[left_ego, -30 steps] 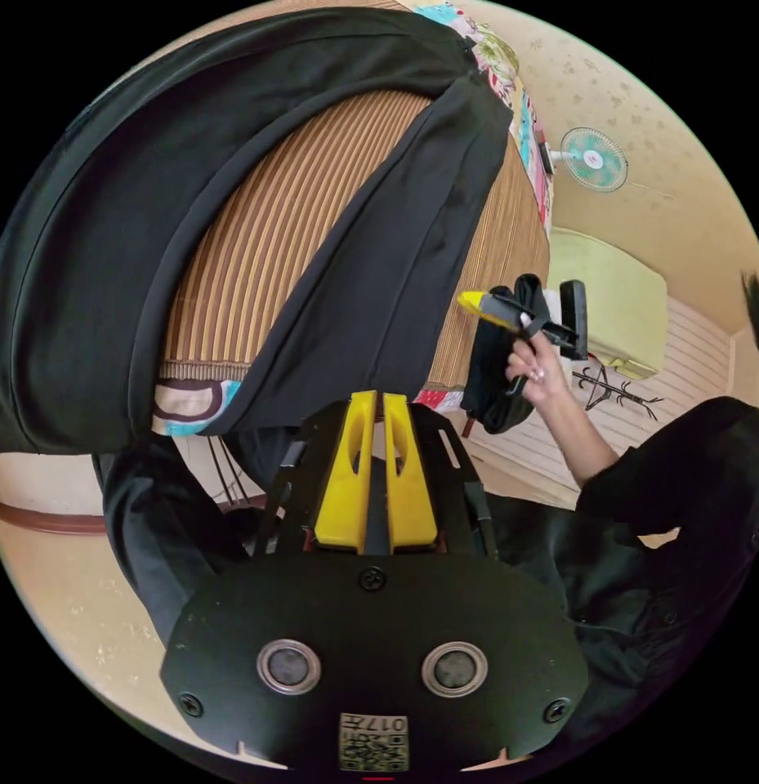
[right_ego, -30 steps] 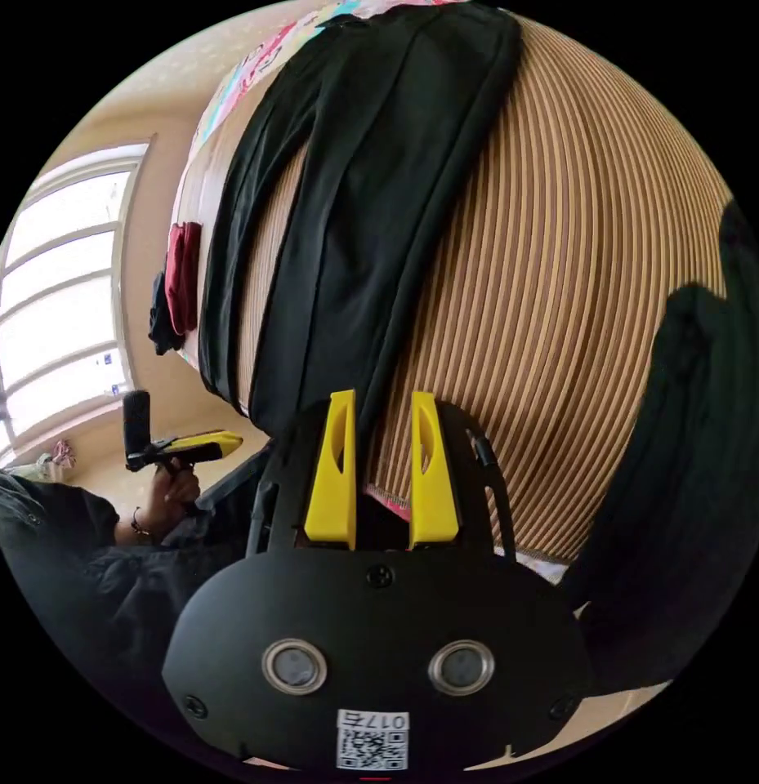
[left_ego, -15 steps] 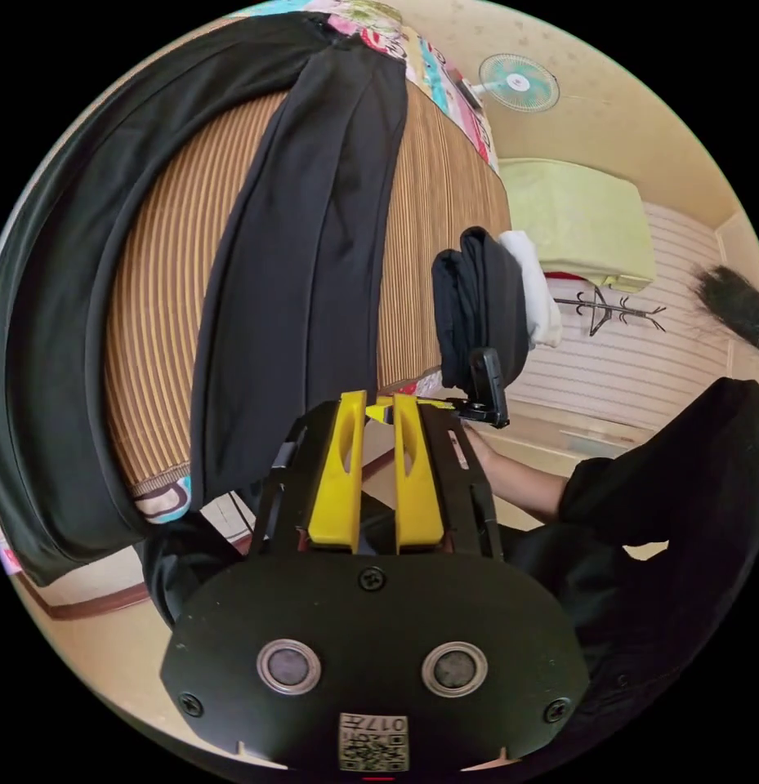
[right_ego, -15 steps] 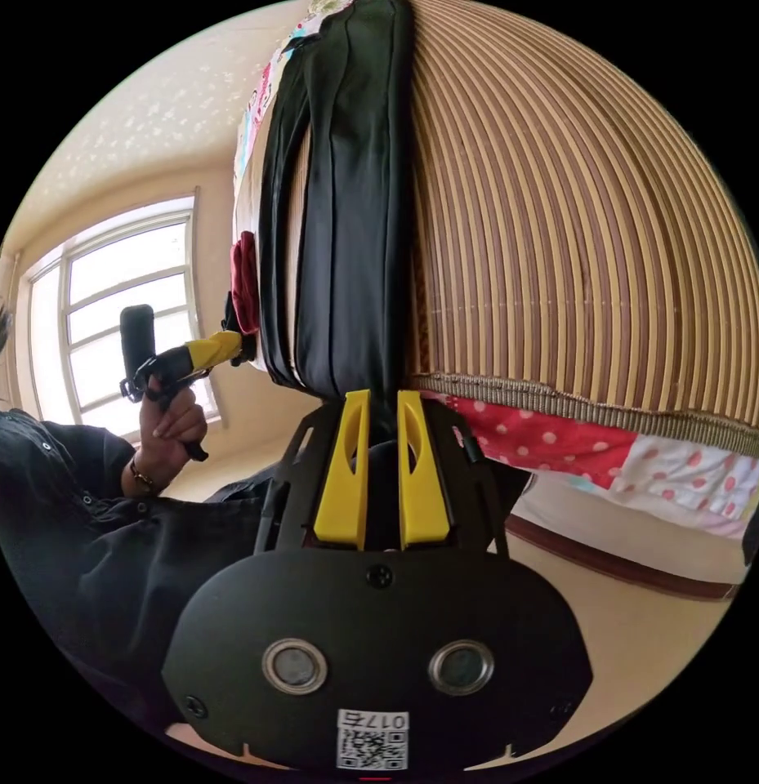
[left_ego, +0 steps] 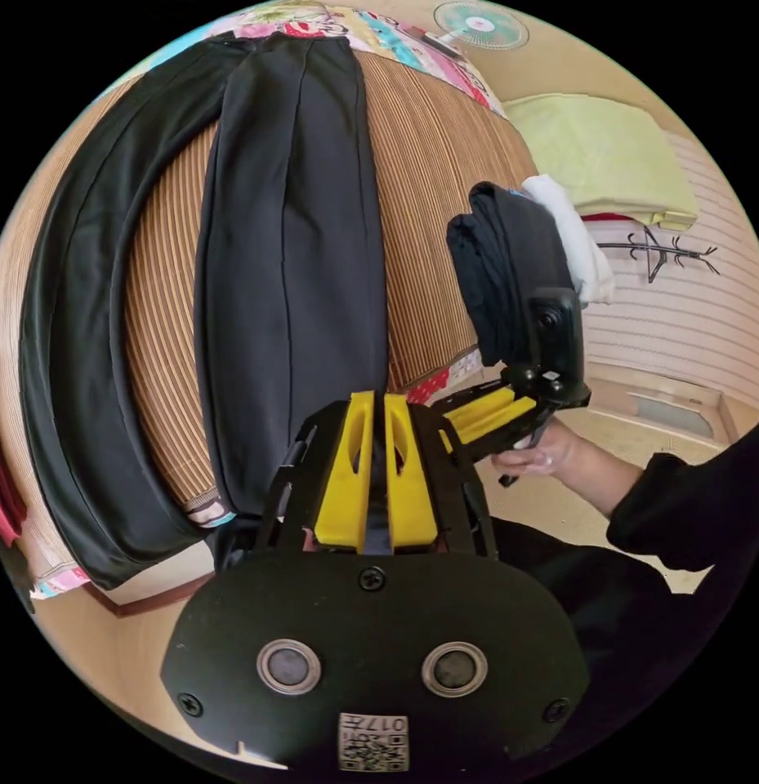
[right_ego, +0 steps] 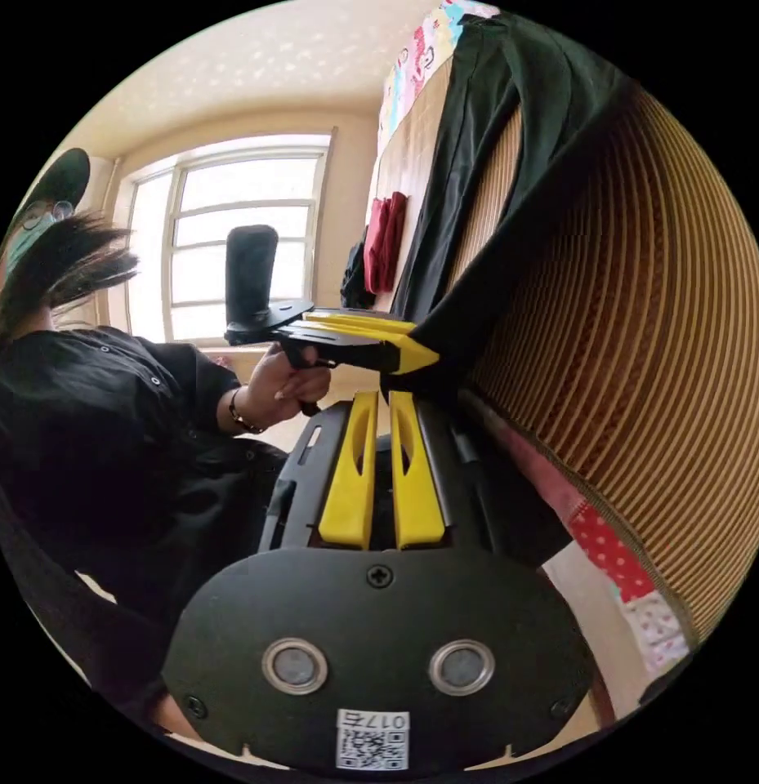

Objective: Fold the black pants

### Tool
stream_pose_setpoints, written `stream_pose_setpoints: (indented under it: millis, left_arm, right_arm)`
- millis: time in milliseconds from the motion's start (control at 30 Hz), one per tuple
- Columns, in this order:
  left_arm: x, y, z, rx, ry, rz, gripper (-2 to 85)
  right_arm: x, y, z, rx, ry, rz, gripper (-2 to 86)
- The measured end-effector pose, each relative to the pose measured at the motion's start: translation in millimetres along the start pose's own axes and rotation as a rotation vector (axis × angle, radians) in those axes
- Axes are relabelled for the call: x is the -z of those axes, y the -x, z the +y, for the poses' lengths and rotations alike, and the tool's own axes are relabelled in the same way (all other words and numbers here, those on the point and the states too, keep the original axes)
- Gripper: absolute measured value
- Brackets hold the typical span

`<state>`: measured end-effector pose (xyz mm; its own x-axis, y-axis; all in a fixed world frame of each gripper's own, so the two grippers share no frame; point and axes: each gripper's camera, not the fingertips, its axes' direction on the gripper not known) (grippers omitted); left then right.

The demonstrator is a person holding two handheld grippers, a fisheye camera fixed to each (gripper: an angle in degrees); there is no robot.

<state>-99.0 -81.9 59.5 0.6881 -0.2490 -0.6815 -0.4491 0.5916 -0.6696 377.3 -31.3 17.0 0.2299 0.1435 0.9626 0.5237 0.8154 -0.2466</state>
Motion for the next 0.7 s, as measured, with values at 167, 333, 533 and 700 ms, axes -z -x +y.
stream_pose_setpoints:
  millis: [167, 333, 533, 700]
  left_arm:
    - [21, -2, 7, 0.050, -0.068, 0.097, 0.6]
    - [33, 1, 24, 0.123, -0.146, 0.287, 0.8]
    - [71, 42, 71, 0.304, -0.341, 0.773, 0.4]
    - [171, 56, 103, 0.223, -0.482, 0.683, 0.3]
  right_arm:
    - [156, -58, -117, -0.241, -0.414, 0.460, 11.2]
    - [204, -165, -212, -0.427, -0.682, 0.423, 10.1]
    - [143, -76, -302, -0.280, -0.866, 0.742, 3.8]
    - [45, 4, -414, -0.100, -0.830, 0.852, 3.8]
